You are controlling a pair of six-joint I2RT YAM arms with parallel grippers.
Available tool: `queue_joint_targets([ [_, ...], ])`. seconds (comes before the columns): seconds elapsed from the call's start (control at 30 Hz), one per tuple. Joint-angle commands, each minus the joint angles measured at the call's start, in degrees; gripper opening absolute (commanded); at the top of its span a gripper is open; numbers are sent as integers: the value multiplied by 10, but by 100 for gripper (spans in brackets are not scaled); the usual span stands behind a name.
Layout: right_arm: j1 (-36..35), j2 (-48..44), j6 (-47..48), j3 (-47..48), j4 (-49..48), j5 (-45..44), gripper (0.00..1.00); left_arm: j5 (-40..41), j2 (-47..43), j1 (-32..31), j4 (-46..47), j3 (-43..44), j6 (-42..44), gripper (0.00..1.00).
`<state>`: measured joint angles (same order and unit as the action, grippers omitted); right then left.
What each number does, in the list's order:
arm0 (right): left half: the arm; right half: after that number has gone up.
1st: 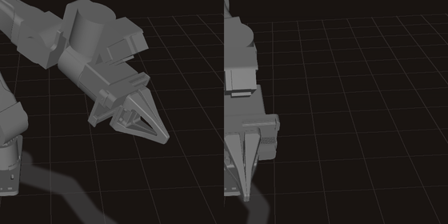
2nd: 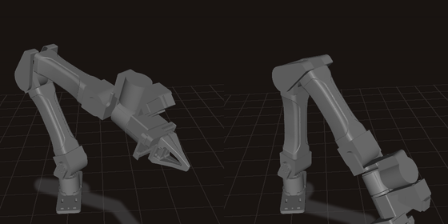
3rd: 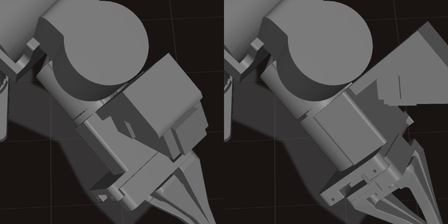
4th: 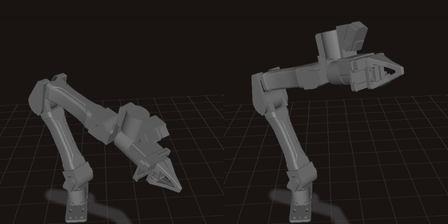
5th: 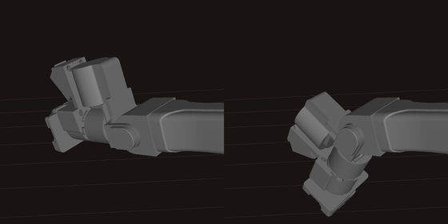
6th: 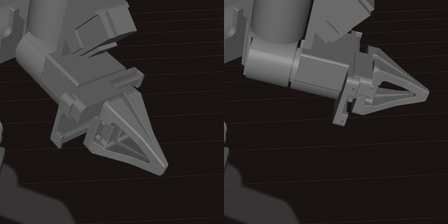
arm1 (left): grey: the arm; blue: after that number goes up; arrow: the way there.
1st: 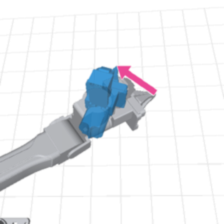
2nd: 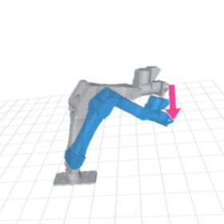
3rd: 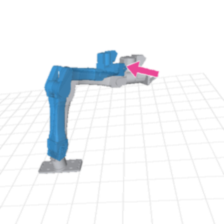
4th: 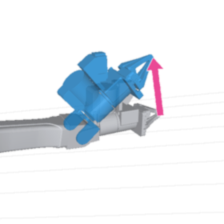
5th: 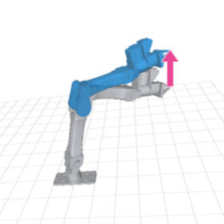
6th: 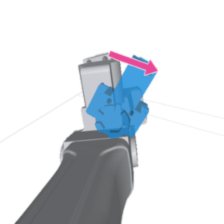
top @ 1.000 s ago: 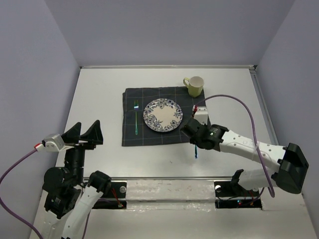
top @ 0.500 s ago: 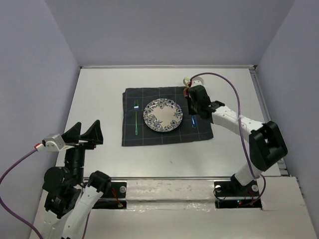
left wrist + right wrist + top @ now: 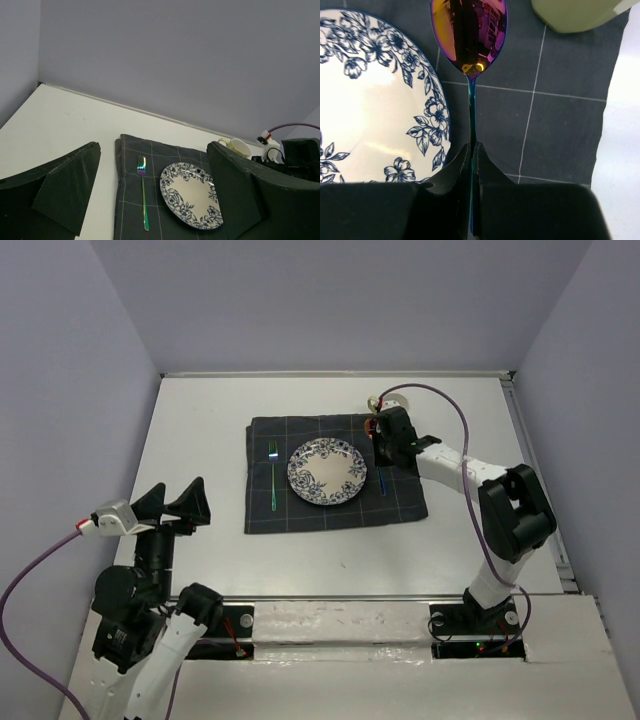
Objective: Set the dinner table for one person
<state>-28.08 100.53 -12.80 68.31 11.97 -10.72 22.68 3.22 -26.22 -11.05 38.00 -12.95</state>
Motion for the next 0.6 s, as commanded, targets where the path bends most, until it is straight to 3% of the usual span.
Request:
queue_joint_targets([
  [0.0,7,13,-26,15,-26,1,0,-4,18,6,16,1,5,99],
  [0.57,17,54,-57,8,-39,-21,0,-13,34,12,20,1,6,99],
])
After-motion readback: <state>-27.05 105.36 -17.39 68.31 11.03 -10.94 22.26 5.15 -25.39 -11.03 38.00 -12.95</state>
